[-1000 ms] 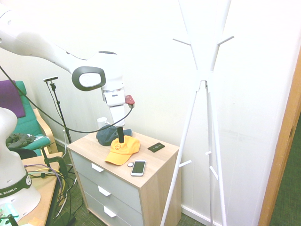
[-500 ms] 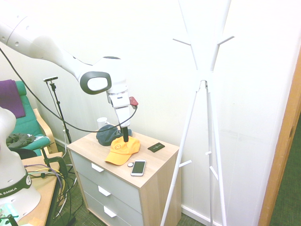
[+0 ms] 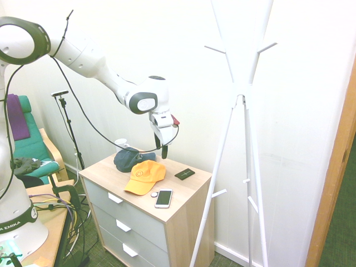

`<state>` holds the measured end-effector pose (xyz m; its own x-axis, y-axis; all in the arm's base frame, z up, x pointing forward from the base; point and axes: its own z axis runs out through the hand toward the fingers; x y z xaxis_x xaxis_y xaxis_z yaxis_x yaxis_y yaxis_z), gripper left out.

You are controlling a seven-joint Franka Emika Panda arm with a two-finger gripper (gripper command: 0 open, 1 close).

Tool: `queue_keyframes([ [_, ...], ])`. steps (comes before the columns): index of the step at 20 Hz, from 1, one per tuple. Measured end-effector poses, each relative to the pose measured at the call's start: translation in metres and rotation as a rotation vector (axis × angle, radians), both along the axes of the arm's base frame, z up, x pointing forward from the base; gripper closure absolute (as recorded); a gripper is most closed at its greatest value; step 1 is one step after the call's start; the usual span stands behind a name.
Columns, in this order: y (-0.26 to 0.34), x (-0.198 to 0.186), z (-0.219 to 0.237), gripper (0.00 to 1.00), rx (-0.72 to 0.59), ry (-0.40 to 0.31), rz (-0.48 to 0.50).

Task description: Hang the cap

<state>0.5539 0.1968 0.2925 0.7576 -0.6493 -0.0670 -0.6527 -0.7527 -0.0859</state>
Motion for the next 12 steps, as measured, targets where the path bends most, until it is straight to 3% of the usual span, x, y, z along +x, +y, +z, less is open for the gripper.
queue_keyframes([
  [7, 0.06, 0.036, -0.046, 0.0, 0.065, 0.069, 0.013],
  [12, 0.115, 0.039, -0.072, 0.0, 0.078, 0.097, 0.069],
])
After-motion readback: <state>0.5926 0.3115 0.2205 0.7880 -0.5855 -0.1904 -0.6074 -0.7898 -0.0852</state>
